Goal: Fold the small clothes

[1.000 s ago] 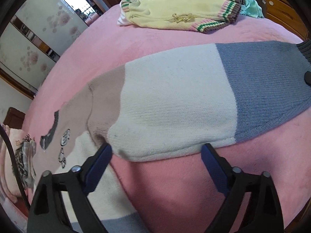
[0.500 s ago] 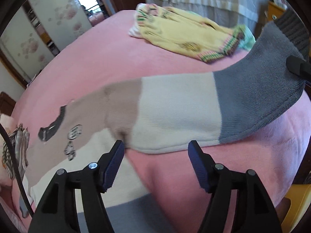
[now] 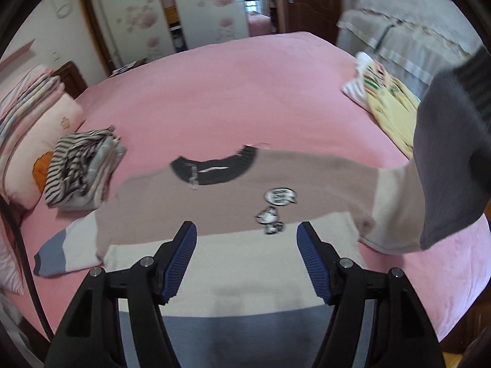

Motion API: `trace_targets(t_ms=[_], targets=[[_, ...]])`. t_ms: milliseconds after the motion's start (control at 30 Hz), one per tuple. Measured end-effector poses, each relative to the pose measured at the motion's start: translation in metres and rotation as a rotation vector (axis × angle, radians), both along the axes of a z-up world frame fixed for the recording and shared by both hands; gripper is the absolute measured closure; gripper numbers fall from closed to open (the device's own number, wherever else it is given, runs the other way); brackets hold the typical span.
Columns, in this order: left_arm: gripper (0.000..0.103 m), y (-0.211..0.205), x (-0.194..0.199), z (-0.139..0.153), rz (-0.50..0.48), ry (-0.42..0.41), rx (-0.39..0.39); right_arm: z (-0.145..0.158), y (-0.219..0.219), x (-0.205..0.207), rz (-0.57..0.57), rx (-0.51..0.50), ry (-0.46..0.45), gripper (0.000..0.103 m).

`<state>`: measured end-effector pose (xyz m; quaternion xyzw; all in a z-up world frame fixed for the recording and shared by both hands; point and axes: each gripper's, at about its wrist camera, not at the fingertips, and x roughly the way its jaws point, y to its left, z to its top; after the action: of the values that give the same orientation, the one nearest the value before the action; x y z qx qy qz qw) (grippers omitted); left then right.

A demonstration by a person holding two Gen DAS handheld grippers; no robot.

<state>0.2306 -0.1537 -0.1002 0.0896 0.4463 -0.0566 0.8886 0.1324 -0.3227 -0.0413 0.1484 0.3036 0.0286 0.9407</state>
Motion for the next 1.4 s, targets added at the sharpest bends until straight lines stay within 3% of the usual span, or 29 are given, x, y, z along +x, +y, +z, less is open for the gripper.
trace_targets(t_ms=[100, 333, 600, 700, 767, 833, 900, 1100, 1200, 1400], targets=[[0.036, 0.039, 0.008, -0.004, 0.053, 0.013, -0.013, -0.019, 0.034, 0.018, 0.06, 0.002, 0.059, 0.089], [0.036, 0.105, 0.009, -0.049, 0.156, 0.086, -0.005, -0.076, 0.111, 0.048, 0.189, -0.027, 0.191, 0.089], [0.036, 0.171, 0.004, -0.106, 0.206, 0.214, -0.093, -0.142, 0.185, 0.06, 0.281, -0.118, 0.301, 0.088], [0.036, 0.182, 0.006, -0.119, 0.219, 0.252, -0.125, -0.168, 0.198, 0.064, 0.308, -0.135, 0.378, 0.083], [0.036, 0.183, 0.007, -0.123, 0.213, 0.265, -0.14, -0.178, 0.2, 0.064, 0.336, -0.114, 0.411, 0.072], [0.036, 0.18, 0.007, -0.125, 0.194, 0.271, -0.157, -0.176, 0.2, 0.06, 0.359, -0.077, 0.412, 0.055], [0.036, 0.175, 0.008, -0.126, 0.169, 0.273, -0.17, -0.17, 0.199, 0.052, 0.364, -0.085, 0.395, 0.05], [0.036, 0.168, 0.011, -0.134, 0.11, 0.314, -0.235, -0.141, 0.186, 0.022, 0.352, -0.173, 0.315, 0.049], [0.036, 0.165, 0.01, -0.14, 0.117, 0.333, -0.227, -0.136, 0.174, 0.008, 0.33, -0.195, 0.304, 0.049], [0.036, 0.176, -0.002, -0.142, 0.13, 0.377, -0.316, -0.139, 0.151, -0.009, 0.274, -0.223, 0.307, 0.049]])
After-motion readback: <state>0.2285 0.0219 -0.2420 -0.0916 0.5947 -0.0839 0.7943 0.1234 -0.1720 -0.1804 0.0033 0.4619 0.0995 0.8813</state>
